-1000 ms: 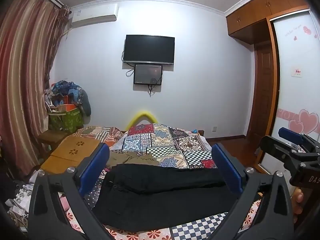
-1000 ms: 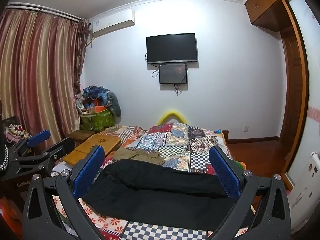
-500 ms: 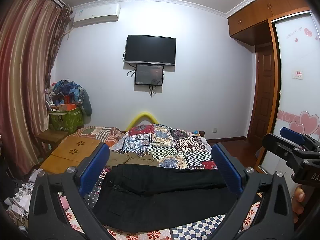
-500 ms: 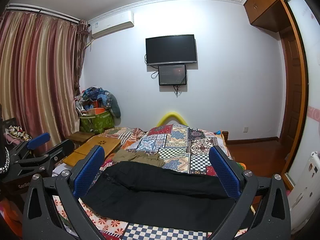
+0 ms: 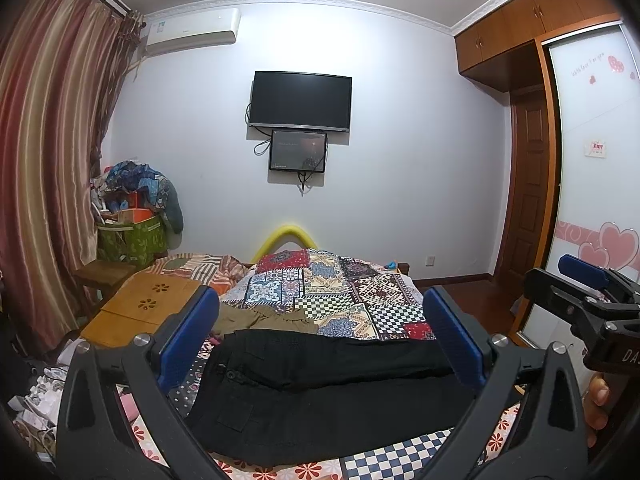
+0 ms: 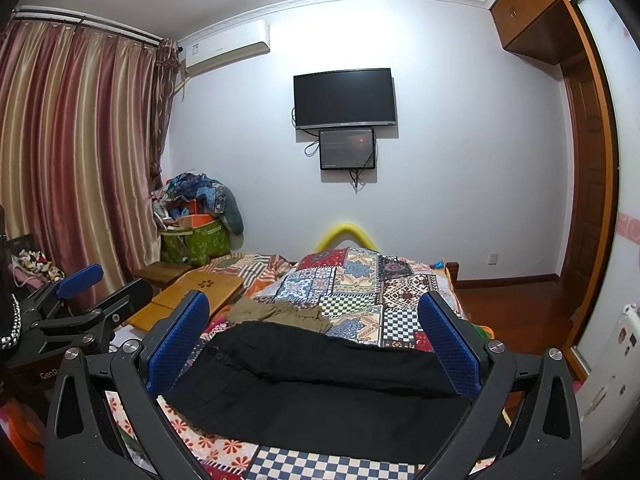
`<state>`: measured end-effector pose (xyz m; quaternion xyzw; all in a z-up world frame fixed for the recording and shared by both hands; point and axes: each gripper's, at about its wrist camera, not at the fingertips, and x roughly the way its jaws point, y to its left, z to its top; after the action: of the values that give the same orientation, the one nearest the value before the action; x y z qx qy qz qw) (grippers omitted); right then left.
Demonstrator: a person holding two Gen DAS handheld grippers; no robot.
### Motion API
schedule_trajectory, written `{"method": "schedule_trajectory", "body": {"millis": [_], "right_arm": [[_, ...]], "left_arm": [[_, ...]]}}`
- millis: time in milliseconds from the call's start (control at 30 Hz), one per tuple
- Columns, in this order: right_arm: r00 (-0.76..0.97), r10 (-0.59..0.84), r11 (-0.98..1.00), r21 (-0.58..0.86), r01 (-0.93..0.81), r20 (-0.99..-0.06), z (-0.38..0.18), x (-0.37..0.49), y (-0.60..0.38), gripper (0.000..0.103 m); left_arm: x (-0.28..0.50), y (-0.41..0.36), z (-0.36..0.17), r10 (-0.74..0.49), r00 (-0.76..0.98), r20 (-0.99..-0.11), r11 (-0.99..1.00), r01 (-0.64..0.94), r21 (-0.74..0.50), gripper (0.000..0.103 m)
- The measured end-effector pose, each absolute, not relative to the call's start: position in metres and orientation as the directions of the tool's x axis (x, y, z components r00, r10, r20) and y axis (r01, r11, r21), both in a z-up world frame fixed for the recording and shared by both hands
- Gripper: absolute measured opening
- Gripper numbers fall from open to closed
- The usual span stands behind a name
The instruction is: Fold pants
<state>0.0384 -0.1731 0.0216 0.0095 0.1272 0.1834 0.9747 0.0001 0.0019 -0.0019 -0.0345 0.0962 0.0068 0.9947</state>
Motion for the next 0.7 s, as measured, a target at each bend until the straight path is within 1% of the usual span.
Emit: {"method": "schedule_trajectory", "body": {"millis": [700], "right_arm": [[0.902,0.359,0.933,0.062,-0.354,-0.242,0.0222,0.0383,-0.1707,0.103]], "left_arm": [[-0.0011,0.0027,-0.0030,0.014,0.983,-0.183,0.998,-0.026,-0.064,0.103]]}}
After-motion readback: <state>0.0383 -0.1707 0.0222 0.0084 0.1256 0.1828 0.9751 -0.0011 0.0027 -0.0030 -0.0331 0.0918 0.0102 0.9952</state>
